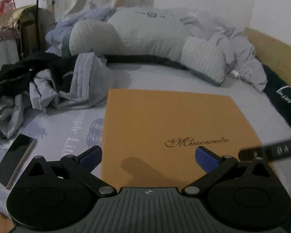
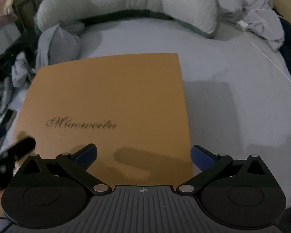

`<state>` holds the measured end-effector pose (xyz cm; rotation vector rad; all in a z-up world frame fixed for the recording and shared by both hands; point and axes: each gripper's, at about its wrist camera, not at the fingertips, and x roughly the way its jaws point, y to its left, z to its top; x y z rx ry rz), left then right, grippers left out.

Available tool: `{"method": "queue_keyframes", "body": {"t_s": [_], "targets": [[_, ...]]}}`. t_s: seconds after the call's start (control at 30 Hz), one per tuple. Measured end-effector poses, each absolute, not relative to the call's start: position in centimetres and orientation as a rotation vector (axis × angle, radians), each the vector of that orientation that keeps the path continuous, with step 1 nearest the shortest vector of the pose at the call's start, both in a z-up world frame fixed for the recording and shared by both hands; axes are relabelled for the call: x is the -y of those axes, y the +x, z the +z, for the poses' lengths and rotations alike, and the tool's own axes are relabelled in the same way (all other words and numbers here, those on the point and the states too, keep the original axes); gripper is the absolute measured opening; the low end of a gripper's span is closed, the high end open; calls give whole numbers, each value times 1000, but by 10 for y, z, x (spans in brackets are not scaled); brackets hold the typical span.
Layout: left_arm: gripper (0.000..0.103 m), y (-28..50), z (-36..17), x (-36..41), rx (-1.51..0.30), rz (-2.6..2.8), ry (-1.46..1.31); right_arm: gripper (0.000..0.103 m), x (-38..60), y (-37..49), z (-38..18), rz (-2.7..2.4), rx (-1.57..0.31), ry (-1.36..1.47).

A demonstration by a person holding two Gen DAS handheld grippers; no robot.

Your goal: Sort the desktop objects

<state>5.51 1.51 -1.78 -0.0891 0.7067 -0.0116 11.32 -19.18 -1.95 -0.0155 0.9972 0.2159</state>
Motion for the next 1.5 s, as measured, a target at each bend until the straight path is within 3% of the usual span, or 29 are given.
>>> {"method": "queue_keyframes", "body": {"t_s": [0.83, 1.0, 1.5], "targets": [[103, -52, 22, -20, -428, -147, -140, 103, 244, -38, 15, 279, -555, -34], [103, -71, 19, -23, -390, -183, -147, 103, 237, -69, 22, 312, -326, -127], [103, -73, 14, -26, -354, -194, -133, 103, 239, -68, 23, 282, -366, 34]]}}
